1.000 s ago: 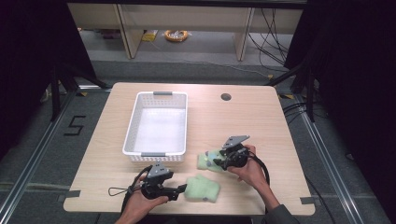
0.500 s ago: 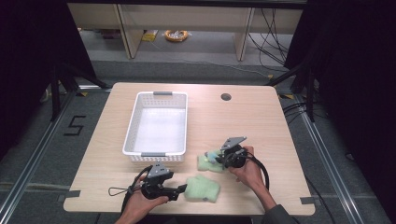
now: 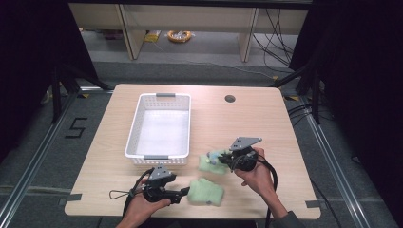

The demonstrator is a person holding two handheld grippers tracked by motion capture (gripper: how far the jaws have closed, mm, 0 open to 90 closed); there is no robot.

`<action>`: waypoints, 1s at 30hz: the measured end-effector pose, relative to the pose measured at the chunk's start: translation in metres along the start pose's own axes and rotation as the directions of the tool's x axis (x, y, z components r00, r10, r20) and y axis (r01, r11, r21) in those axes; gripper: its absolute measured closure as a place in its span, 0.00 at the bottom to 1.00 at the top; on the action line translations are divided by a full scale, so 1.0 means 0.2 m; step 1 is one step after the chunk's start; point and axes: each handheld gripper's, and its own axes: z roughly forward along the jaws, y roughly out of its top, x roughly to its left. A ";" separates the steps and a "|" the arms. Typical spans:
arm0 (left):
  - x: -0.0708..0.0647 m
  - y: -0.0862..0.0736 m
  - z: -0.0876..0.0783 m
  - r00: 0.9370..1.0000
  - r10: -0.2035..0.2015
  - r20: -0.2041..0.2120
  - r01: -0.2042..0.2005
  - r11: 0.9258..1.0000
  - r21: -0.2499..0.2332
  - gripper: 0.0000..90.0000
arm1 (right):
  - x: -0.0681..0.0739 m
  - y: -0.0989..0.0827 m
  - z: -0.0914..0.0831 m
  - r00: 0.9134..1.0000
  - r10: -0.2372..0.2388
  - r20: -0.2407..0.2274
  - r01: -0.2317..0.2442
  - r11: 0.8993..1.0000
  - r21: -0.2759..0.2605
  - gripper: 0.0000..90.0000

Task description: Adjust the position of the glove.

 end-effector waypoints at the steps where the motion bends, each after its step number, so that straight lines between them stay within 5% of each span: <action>1: 0.00 0.00 0.00 1.000 0.004 0.003 -0.004 1.000 -0.006 0.30 | 0.01 0.00 -0.01 1.000 0.004 0.002 -0.004 1.000 -0.003 0.95; 12: -0.05 0.02 -0.01 0.999 0.029 0.042 -0.027 0.999 -0.037 0.38 | 0.18 0.02 -0.07 0.997 -0.029 -0.066 0.025 0.998 -0.052 0.95; 20: -0.08 0.03 0.00 0.996 0.067 0.053 -0.063 0.996 -0.063 0.49 | 0.24 0.00 -0.06 0.995 -0.050 -0.091 0.046 0.998 -0.043 0.95; 26: -0.10 0.04 0.02 0.988 0.140 0.063 -0.136 0.989 -0.058 0.82 | 0.28 -0.01 -0.05 0.994 -0.054 -0.095 0.051 0.998 -0.036 0.95; 30: -0.07 0.05 0.01 0.991 0.118 0.065 -0.114 0.991 -0.067 0.92 | 0.29 -0.02 -0.07 0.994 -0.066 -0.090 0.061 0.997 -0.053 0.95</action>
